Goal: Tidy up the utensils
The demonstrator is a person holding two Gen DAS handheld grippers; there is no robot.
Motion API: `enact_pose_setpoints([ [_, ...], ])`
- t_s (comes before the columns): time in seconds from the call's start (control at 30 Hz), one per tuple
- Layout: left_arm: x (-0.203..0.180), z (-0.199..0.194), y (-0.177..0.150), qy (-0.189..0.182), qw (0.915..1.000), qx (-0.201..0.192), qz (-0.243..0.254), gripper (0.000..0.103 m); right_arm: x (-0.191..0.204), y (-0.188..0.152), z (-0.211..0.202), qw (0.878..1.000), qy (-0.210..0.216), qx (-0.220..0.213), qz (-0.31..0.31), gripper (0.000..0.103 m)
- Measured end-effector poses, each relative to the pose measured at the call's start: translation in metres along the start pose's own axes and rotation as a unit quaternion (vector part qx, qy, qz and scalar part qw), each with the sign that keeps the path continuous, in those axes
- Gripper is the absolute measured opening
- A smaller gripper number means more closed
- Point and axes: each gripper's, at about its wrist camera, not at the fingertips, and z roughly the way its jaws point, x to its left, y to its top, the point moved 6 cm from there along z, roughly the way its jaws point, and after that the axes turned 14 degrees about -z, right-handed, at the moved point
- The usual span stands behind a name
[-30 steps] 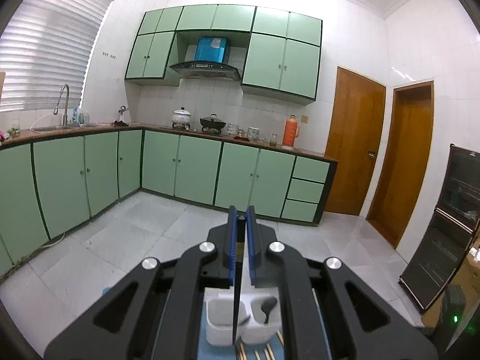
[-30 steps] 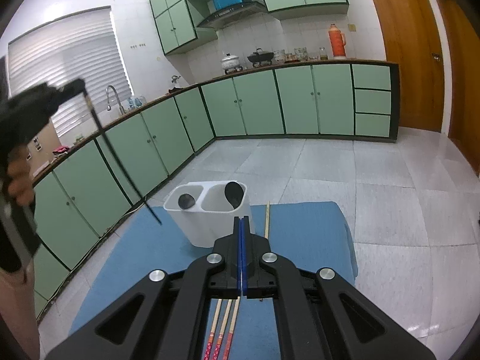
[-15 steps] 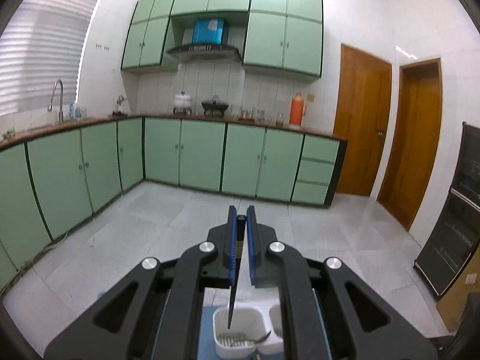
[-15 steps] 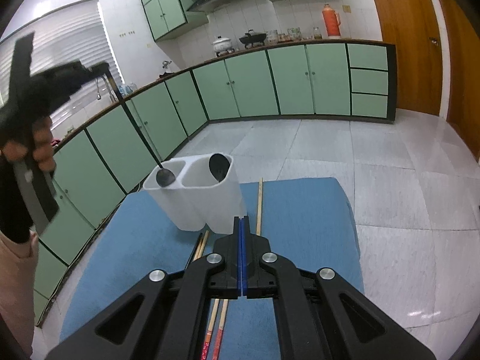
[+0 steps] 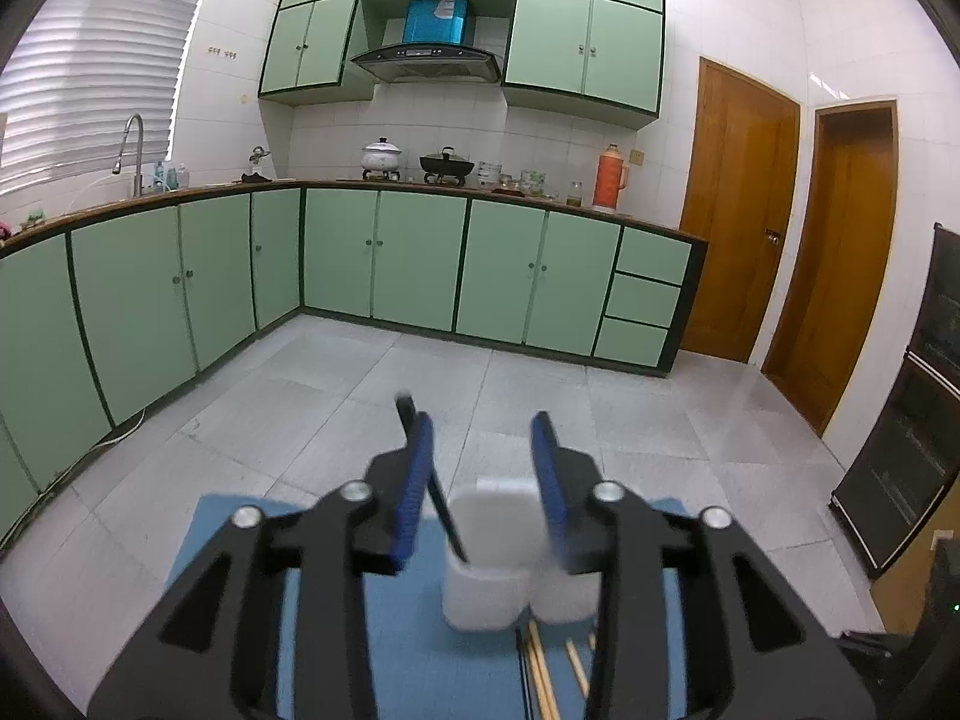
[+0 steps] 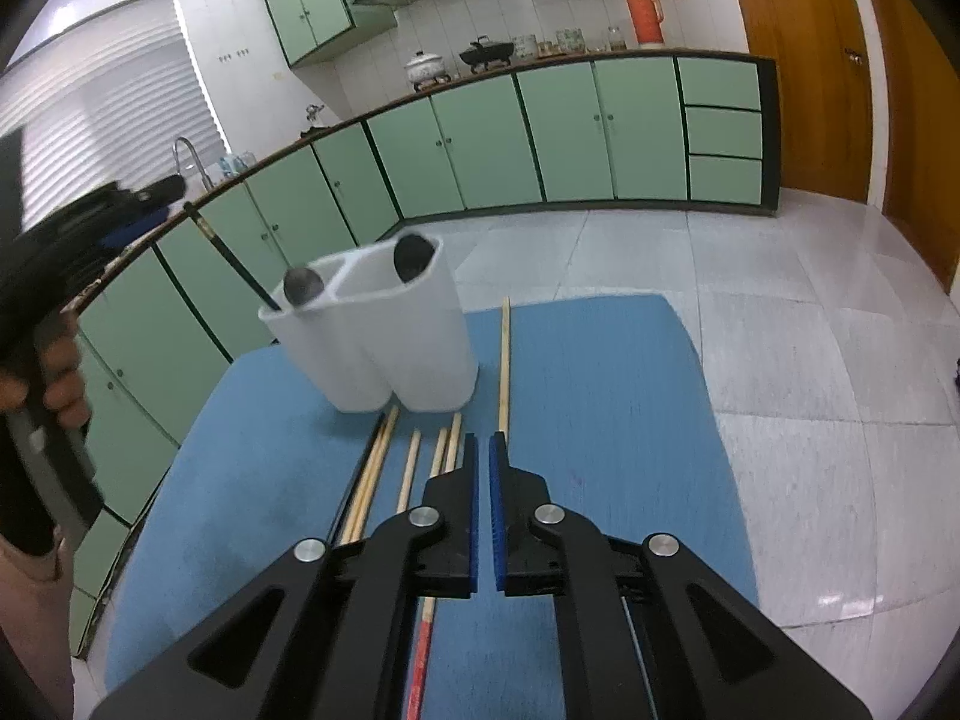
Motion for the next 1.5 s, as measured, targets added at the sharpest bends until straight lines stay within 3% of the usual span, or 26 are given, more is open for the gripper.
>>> enact_pose_setpoints([
  [0.17, 0.017, -0.017, -0.042, 0.014, 0.9996, 0.022, -0.014, 0.039, 0.005, -0.026, 0.021, 1.0, 0.006, 0.03, 0.006, 0.005],
  [0.47, 0.054, -0.009, -0.116, 0.056, 0.9935, 0.097, -0.02, 0.041, 0.013, -0.052, 0.063, 0.997, 0.009, 0.074, 0.006, 0.007],
  [0.9, 0.068, 0.001, -0.136, 0.073, 0.9909, 0.111, -0.017, 0.042, 0.009, -0.053, 0.088, 0.996, -0.021, 0.09, 0.0, 0.008],
  [1.0, 0.068, 0.002, -0.137, 0.072, 0.9909, 0.113, -0.018, 0.042, 0.012, -0.052, 0.088, 0.996, -0.02, 0.088, -0.007, 0.017],
  [1.07, 0.066, 0.002, -0.138, 0.071, 0.9909, 0.113, -0.017, 0.042, 0.013, -0.05, 0.087, 0.996, -0.027, 0.084, -0.014, 0.035],
  [1.13, 0.064, 0.002, -0.14, 0.071, 0.9908, 0.114, -0.017, 0.042, 0.013, -0.048, 0.086, 0.996, -0.035, 0.082, -0.021, 0.037],
  [1.3, 0.062, 0.005, -0.142, 0.071, 0.9904, 0.117, -0.019, 0.042, 0.011, -0.05, 0.09, 0.996, -0.041, 0.078, -0.02, 0.027],
  [1.5, 0.059, 0.006, -0.144, 0.071, 0.9903, 0.118, -0.021, 0.042, 0.003, -0.055, 0.087, 0.996, -0.043, 0.078, -0.009, 0.005],
])
